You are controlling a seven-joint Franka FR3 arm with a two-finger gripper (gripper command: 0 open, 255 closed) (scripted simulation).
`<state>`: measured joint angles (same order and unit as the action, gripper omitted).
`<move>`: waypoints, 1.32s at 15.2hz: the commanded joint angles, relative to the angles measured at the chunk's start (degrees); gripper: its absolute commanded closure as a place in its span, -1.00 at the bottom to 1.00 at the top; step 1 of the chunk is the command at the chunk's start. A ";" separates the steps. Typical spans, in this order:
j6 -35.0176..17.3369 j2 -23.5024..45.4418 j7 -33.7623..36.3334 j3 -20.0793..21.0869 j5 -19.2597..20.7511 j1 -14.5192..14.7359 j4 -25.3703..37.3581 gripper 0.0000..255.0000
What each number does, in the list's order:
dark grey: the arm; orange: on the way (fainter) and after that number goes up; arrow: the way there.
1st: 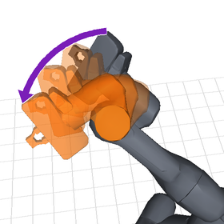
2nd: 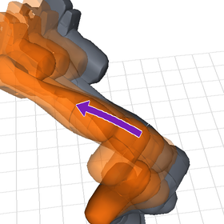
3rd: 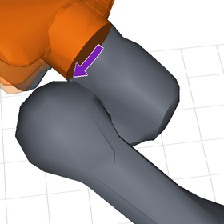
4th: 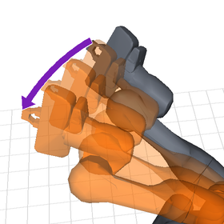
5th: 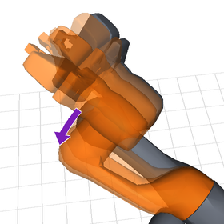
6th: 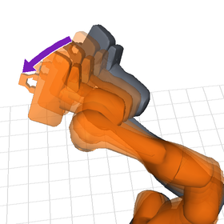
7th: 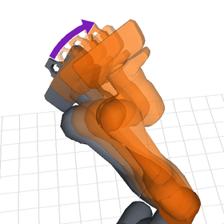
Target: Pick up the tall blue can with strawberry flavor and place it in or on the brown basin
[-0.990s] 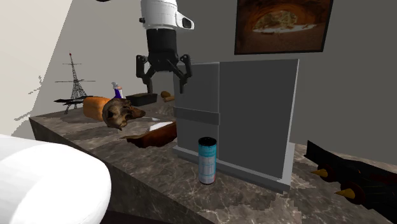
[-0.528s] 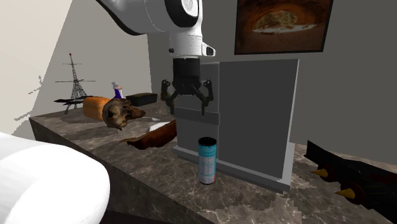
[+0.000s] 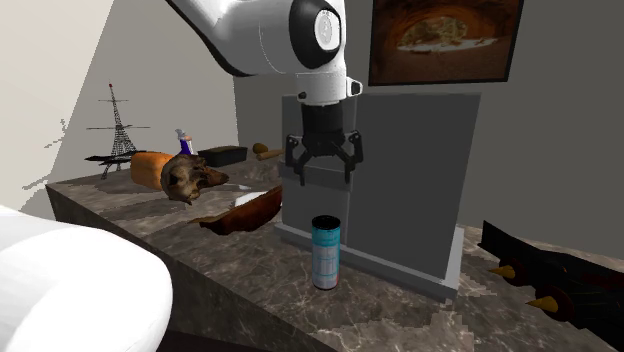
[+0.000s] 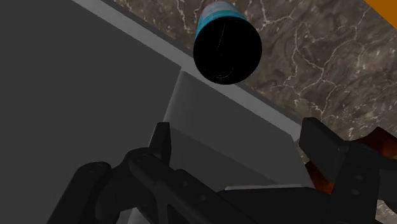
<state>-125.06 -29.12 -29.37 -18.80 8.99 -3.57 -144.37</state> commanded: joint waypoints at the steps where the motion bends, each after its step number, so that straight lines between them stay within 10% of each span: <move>1: 0.43 8.18 0.29 -1.77 -0.36 -0.27 -0.83 -1.00; 13: -3.44 9.78 1.35 -6.36 1.22 3.91 -2.76 -1.00; 14: -1.86 8.74 0.59 -6.71 1.62 3.33 -2.13 1.00; 20: -1.89 9.11 0.52 -6.72 1.38 3.54 -1.78 1.00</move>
<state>-136.82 -27.55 -28.74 -24.07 11.31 0.06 -146.47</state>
